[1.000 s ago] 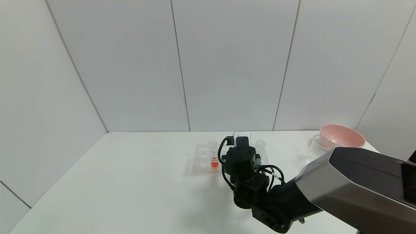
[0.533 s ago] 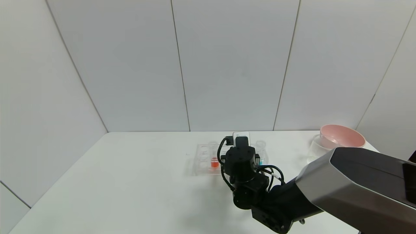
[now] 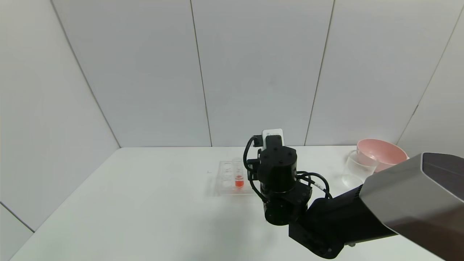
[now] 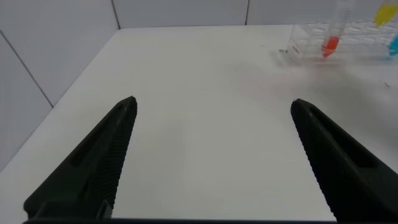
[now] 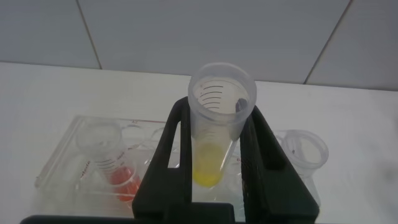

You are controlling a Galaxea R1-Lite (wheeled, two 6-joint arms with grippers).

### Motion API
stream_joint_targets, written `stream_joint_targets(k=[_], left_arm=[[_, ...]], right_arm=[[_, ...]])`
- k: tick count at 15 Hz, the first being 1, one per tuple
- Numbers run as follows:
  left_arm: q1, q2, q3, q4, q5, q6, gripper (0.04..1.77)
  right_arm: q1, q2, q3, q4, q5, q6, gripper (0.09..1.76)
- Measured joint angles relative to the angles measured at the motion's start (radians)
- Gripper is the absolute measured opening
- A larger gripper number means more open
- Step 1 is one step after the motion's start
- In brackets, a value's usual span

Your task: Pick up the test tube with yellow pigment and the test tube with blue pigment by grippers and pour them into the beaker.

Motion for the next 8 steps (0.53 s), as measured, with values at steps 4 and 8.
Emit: stream_joint_targets(k=[4,8], left_arm=[[0.0,0.0,0.0,0.0,0.0,0.0,1.76],[0.0,0.0,0.0,0.0,0.0,0.0,1.76]], right_arm=[[0.01,-0.034,-0.011,0.0,-0.001,-0.008,0.51],[0.013,-0.041,-0.011,0.001,-0.001,-0.009,0.51]])
